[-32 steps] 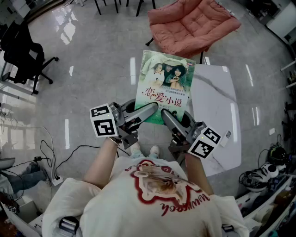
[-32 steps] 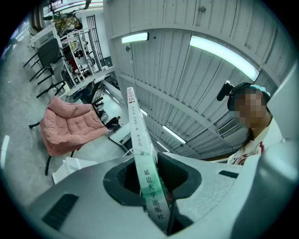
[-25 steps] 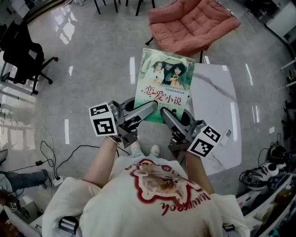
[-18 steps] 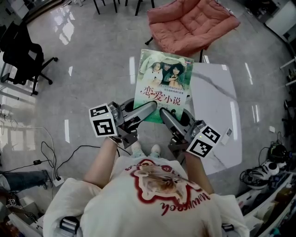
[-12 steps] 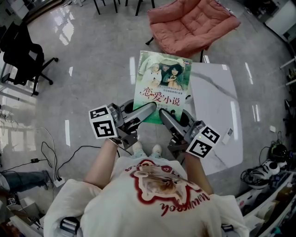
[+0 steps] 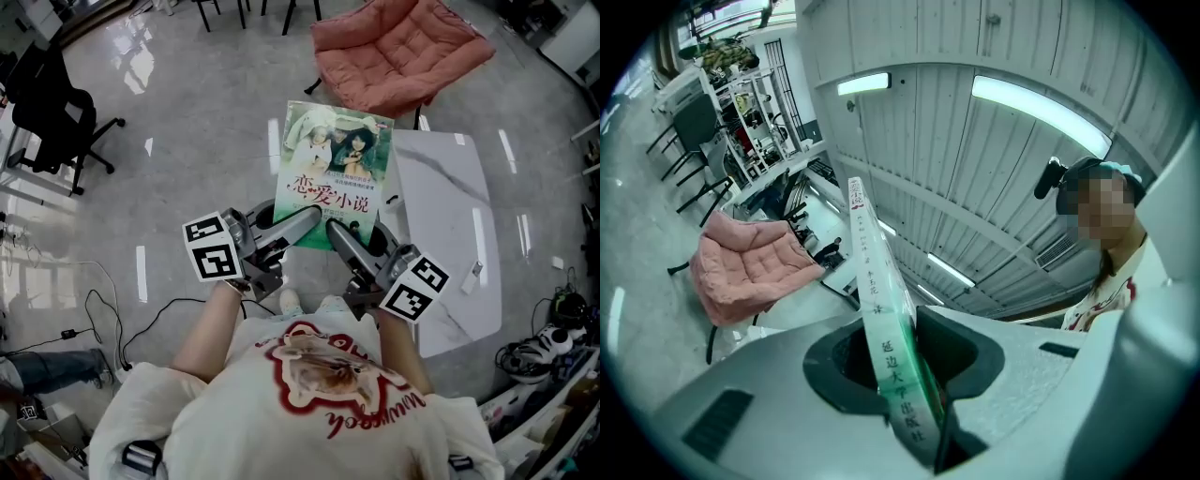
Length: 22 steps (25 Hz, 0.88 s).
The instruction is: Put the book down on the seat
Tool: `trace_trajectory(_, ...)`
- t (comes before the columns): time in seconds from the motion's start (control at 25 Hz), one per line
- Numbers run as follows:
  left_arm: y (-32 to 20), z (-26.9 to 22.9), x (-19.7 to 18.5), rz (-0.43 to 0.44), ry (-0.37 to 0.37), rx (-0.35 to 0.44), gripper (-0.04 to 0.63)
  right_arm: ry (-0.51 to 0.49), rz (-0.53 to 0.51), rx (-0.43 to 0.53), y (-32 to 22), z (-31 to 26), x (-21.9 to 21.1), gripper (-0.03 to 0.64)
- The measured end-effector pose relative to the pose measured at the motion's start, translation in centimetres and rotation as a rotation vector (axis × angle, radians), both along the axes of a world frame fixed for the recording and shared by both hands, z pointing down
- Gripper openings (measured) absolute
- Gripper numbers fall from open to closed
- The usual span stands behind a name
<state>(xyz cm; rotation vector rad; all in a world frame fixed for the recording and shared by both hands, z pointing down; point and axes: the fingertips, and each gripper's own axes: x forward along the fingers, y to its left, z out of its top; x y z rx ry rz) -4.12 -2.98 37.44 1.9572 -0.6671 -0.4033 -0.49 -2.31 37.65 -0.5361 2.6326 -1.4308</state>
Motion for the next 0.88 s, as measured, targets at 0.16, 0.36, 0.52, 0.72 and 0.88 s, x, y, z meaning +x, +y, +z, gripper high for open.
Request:
trace_trajectory(0.16,-0.03,-0.13,-0.06,-0.005,-0.012,-0.013,0.086,-0.003,0.003,-0.017,0.06,-0.06,-0.08,0.112)
trace_trajectory(0.36,-0.17,-0.12,-0.09,-0.006,-0.006,-0.009,0.086,0.005,0.003,-0.008,-0.12,-0.08,-0.07,0.112)
trace_trajectory(0.52,-0.08,0.07,-0.03,-0.004,-0.002,-0.016,0.086,0.008,0.007,-0.017,0.01,0.12,-0.05,0.112)
trace_trajectory(0.72,-0.09,0.36,-0.04,-0.010,-0.015,0.009,0.086,0.006,0.000,0.011,-0.07,0.41,-0.09,0.112)
trace_trajectory(0.88,0.04,0.35,0.09,-0.008,-0.021,0.025,0.087,0.000,0.003,0.024,0.03,0.43,0.01,0.112)
